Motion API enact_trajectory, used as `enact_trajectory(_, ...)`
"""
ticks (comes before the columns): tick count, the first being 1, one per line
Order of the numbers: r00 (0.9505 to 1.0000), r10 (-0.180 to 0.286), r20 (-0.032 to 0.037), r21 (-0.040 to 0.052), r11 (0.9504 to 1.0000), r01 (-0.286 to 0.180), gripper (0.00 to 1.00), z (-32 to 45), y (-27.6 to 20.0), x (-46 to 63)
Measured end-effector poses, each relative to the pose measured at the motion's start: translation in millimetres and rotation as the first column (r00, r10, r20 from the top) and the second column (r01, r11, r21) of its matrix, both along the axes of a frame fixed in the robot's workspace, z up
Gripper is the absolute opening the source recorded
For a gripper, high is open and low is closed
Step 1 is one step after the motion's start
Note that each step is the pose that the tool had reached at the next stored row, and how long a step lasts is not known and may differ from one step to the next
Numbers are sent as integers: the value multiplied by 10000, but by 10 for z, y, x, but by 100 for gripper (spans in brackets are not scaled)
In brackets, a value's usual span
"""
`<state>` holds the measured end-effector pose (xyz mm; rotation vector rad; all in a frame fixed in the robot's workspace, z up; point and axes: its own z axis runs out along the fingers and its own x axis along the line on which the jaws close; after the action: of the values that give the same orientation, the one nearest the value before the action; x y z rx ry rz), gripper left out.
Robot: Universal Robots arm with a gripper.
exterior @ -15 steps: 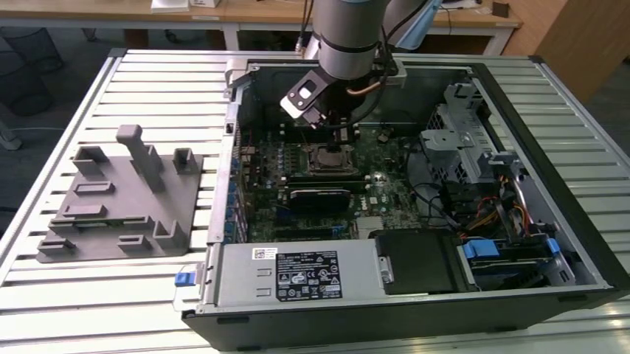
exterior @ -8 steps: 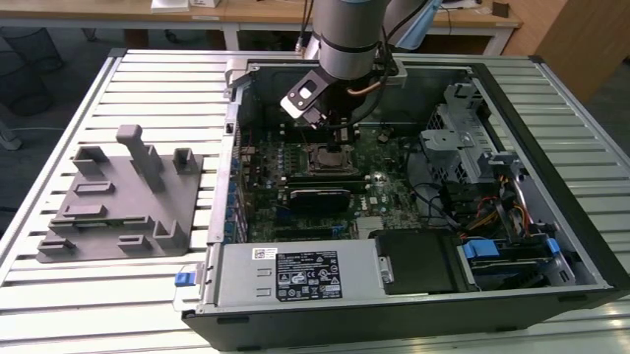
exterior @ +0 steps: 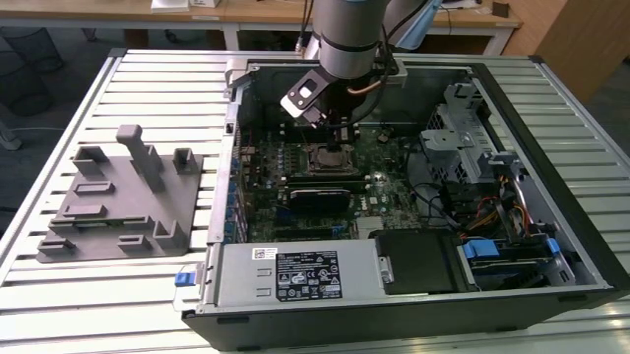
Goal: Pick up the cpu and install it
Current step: 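Install the first cpu locking lever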
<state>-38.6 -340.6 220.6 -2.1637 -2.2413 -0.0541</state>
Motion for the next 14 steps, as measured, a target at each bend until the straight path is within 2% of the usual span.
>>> enact_trajectory(14, 10000, -2, 1, 0, 10000, 2, 11, 379, 0, -1)
